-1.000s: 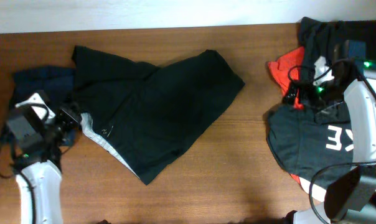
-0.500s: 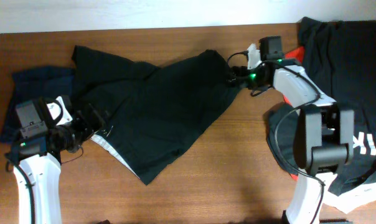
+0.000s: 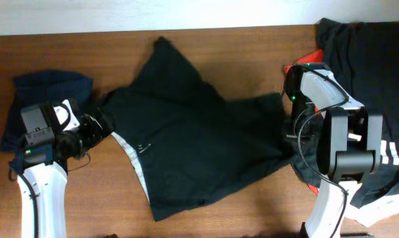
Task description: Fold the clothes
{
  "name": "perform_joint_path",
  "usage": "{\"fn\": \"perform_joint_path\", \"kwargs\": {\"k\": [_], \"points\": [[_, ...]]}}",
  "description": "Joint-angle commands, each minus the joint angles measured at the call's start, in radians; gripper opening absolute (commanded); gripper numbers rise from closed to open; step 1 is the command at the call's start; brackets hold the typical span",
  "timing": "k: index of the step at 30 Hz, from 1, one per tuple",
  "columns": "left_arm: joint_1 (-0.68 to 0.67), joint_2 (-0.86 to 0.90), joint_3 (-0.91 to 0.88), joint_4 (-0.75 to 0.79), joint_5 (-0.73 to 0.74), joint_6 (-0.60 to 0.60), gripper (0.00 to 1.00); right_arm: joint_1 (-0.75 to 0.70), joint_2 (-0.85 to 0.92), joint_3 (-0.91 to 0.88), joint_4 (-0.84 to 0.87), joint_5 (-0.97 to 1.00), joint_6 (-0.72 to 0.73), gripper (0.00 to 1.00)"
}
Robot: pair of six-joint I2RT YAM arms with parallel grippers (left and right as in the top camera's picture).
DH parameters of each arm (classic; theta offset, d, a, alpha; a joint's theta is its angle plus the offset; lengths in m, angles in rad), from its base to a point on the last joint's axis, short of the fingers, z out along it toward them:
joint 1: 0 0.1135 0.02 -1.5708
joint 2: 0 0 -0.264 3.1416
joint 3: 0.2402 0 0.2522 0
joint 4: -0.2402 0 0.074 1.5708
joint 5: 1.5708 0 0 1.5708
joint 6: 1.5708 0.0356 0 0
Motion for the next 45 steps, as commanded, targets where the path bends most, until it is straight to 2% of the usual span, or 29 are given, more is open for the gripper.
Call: {"fn": "perform_joint_path", "kwargs": {"k": [1, 6, 8, 12, 15, 17, 18, 19, 20, 22, 23, 28, 35, 40, 42, 45], "points": [[-0.004, -0.004, 0.001, 0.004, -0.007, 0.016, 0.99, 0.012, -0.057, -0.003, -0.044, 0.056, 0.01, 0.07], [-0.004, -0.004, 0.001, 0.035, -0.007, 0.016, 0.99, 0.012, -0.209, -0.003, -0.105, 0.048, 0.008, 0.09], [-0.004, -0.004, 0.001, 0.058, -0.007, 0.016, 0.99, 0.023, -0.254, -0.026, -0.119, 0.017, -0.03, 0.12], [-0.004, -0.004, 0.001, 0.079, -0.007, 0.016, 0.99, 0.043, -0.288, -0.1, -0.084, 0.054, 0.013, 0.2], [-0.004, -0.004, 0.001, 0.075, -0.006, 0.016, 0.99, 0.043, -0.288, -0.014, -0.063, 0.061, 0.009, 0.21], [-0.004, -0.004, 0.001, 0.075, -0.006, 0.016, 0.99, 0.044, -0.288, 0.149, -0.044, 0.06, -0.026, 0.22], [-0.004, -0.004, 0.001, 0.075, -0.006, 0.016, 0.99, 0.046, -0.288, 0.238, -0.013, 0.047, -0.055, 0.28], [-0.004, -0.004, 0.001, 0.076, -0.007, 0.016, 0.99, 0.046, -0.288, 0.307, 0.039, 0.002, -0.078, 0.59], [-0.004, 0.002, 0.001, 0.076, -0.007, 0.016, 0.99, 0.046, -0.288, 0.375, 0.143, -0.126, -0.162, 0.69], [-0.011, 0.024, 0.0, 0.075, -0.007, 0.016, 0.99, 0.051, -0.288, 0.393, 0.304, -0.346, -0.306, 0.74], [-0.024, 0.043, 0.0, 0.075, -0.006, 0.016, 0.99, 0.063, -0.277, 0.393, 0.363, -0.397, -0.335, 0.74], [-0.102, 0.158, 0.0, 0.092, -0.008, 0.016, 0.99, 0.168, -0.148, 0.393, 0.583, -0.405, -0.363, 0.82], [-0.18, 0.359, 0.0, 0.209, -0.048, 0.016, 0.99, 0.275, 0.127, 0.393, 0.821, -0.424, -0.362, 0.82], [-0.217, 0.453, 0.0, 0.259, -0.049, 0.016, 0.99, 0.313, 0.216, 0.393, 0.854, -0.491, -0.359, 0.79], [-0.228, 0.481, 0.0, 0.289, -0.049, 0.016, 0.99, 0.325, 0.233, 0.386, 0.848, -0.491, -0.359, 0.66], [-0.233, 0.49, 0.0, 0.301, -0.049, 0.016, 0.99, 0.332, 0.237, 0.367, 0.843, -0.491, -0.359, 0.34]]}}
